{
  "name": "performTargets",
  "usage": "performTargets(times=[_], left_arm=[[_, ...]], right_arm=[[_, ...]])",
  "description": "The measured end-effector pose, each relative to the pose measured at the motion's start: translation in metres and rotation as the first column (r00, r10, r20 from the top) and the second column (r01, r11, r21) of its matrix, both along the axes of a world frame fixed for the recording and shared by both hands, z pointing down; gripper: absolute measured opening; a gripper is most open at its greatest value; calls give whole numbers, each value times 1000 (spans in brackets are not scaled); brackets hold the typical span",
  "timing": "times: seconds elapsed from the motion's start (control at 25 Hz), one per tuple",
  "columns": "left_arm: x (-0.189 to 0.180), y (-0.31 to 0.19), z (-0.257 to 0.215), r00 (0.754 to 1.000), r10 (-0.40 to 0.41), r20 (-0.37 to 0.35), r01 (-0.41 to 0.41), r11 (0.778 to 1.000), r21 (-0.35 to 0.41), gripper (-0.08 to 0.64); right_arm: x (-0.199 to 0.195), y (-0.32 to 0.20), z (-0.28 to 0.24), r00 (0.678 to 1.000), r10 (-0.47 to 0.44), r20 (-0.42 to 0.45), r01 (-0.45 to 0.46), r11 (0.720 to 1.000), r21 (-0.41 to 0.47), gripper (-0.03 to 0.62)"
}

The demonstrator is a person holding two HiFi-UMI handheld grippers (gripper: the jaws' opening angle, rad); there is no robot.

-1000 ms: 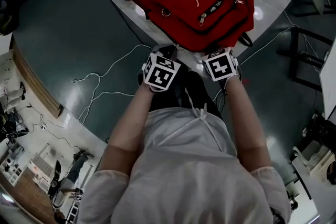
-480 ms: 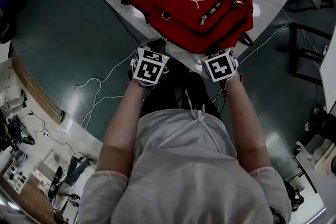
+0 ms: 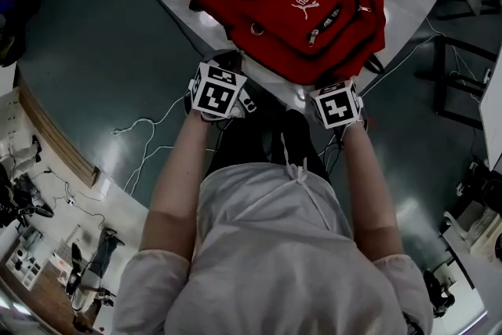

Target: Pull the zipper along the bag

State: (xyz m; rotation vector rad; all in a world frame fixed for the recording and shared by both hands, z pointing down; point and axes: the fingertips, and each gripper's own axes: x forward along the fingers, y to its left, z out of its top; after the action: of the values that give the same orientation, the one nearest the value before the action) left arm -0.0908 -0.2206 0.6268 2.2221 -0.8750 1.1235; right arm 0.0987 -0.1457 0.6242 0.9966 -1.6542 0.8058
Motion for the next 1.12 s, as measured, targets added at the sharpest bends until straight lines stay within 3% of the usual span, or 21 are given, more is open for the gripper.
performTargets(times=[0.24,0.52,0.76,0.96,1.0,1.04,1.12], left_arm=[[-14,-18,0,998,51,27,-51,999,1,23],[-18,-29,5,997,79,23,-78,996,-31,23],[-19,-28,6,1000,31,-3,-31,999,-41,23],[-18,-28,6,1000,-15,-24,17,998,65,25],[-18,-28,5,999,-25,-32,28,996,84,59],[-18,-27,4,998,-38,-46,42,995,89,137],[-17,-21,-1,995,-67,-80,72,995,66,180]], right_arm=[[4,8,7,998,64,-24,-65,994,-83,28],[3,1,5,997,68,-29,-70,995,-71,28],[4,5,5,995,93,-47,-96,992,-76,28],[2,-9,3,997,78,-27,-79,997,-11,28],[2,-9,3,997,78,-22,-78,997,-6,28],[1,-9,3,997,72,-20,-72,997,3,28],[0,-7,1,998,47,-29,-46,999,18,28]])
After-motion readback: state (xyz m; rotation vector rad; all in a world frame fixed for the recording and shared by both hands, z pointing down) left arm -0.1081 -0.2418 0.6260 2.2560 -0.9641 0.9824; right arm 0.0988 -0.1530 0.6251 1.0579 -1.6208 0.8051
